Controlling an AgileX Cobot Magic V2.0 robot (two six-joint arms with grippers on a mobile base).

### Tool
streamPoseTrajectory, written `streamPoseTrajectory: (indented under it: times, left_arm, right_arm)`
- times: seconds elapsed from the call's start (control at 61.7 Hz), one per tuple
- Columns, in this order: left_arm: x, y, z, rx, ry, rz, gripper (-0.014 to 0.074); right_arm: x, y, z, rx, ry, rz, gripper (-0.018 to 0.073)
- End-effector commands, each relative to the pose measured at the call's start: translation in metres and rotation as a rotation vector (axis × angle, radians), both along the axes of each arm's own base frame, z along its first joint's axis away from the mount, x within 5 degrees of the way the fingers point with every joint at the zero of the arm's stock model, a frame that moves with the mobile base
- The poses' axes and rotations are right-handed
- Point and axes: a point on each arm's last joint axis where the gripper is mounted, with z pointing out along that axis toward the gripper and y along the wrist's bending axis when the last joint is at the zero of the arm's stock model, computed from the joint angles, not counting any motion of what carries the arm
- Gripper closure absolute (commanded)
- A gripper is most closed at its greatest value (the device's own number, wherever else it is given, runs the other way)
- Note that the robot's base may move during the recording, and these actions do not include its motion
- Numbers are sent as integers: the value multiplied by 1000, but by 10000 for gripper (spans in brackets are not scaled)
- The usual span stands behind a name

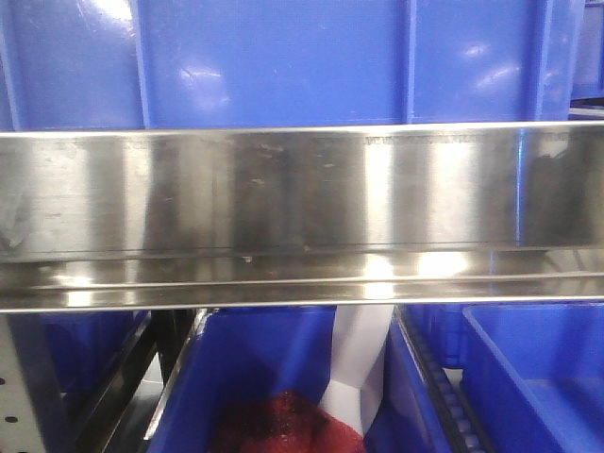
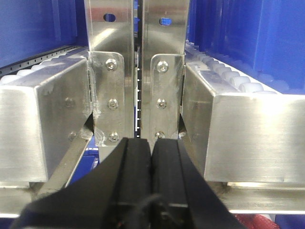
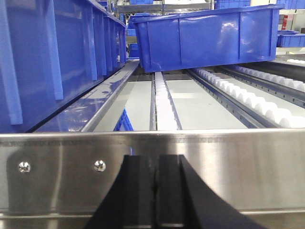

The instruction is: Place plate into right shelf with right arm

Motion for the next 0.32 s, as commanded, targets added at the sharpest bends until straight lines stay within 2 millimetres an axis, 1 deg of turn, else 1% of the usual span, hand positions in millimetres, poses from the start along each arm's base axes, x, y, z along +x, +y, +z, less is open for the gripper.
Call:
streamPoseTrajectory:
  times: [0.0,0.308]
  left_arm:
    - [0,0,5,-14,-82,4,643]
    - [0,0,5,-14,-82,4,643]
  right_arm:
    - [-2,0,10,-8,-98,-8,490]
    - [-2,0,10,-8,-98,-8,490]
